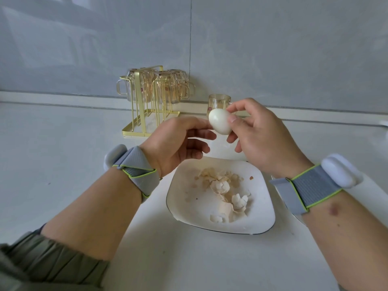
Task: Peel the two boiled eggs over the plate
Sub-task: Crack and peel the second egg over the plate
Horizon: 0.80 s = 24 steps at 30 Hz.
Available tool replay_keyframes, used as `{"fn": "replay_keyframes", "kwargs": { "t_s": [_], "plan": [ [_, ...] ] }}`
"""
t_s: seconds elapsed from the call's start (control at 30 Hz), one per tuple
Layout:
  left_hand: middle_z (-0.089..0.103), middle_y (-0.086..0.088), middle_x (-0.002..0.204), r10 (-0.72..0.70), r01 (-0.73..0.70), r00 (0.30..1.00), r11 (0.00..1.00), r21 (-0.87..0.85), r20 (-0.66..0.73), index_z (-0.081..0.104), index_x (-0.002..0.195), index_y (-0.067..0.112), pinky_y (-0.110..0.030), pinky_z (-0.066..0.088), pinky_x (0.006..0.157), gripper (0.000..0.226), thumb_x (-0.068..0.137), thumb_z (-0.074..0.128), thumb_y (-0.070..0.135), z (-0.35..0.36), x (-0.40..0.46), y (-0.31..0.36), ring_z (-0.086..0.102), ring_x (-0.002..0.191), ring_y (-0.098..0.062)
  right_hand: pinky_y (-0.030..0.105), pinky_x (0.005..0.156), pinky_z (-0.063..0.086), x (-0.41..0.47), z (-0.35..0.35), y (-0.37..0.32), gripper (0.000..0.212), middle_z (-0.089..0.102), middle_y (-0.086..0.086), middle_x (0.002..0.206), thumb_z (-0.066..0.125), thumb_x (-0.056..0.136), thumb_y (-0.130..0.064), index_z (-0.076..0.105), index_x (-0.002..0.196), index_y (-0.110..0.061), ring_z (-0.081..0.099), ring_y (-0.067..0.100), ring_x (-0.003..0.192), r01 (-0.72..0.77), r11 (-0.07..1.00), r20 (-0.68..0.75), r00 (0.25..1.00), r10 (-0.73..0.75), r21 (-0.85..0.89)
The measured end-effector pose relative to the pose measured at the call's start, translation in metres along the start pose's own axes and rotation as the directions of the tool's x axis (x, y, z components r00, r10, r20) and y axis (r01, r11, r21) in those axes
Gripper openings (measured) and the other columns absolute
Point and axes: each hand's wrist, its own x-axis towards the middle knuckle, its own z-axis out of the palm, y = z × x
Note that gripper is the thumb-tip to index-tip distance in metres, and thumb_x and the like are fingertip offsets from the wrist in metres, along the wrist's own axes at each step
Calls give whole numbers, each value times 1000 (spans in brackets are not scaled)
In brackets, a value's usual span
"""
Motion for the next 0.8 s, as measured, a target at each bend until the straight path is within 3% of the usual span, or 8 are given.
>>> {"fn": "replay_keyframes", "kwargs": {
  "t_s": [0.23,0.43,0.6,0.67,0.8],
  "plan": [
    [64,-10,86,44,-43,999,998,48,-30,68,98,4,-28,49,56,18,93,63,20,3,0,-1,59,63,-20,42,76,56,-3,2,-4,28,71,0,81,54,97,-34,59,125,-29,67,17,74,37,999,77,996,-35,-30],
    [67,-17,94,45,-43,999,995,-90,18,60,104,1,-35,59,76,15,94,60,12,6,-1,-1,67,77,-26,22,63,45,-1,1,-1,22,67,-9,68,74,84,-37,70,106,-31,57,1,59,30,998,42,999,-28,-49],
    [70,-15,89,57,-54,998,991,-119,19,62,98,1,-36,59,77,12,94,60,12,5,0,-1,68,77,-29,35,72,59,1,-1,-2,15,72,-4,75,77,83,-28,76,98,-27,65,10,66,-14,994,-23,1000,16,110],
    [72,-15,88,60,-55,998,990,-126,31,62,94,3,-36,59,76,8,93,60,11,5,-1,-2,68,77,-30,40,70,61,1,-2,-3,4,73,1,73,77,84,-26,77,87,-28,65,12,62,-24,989,-61,998,34,149],
    [71,-17,89,68,-61,997,989,-133,45,61,90,4,-36,59,74,7,93,60,11,6,-2,-2,69,78,-33,40,65,60,2,-3,-3,9,72,2,68,77,84,-25,74,75,-27,62,9,55,-17,987,-117,992,37,162]
  ]
}}
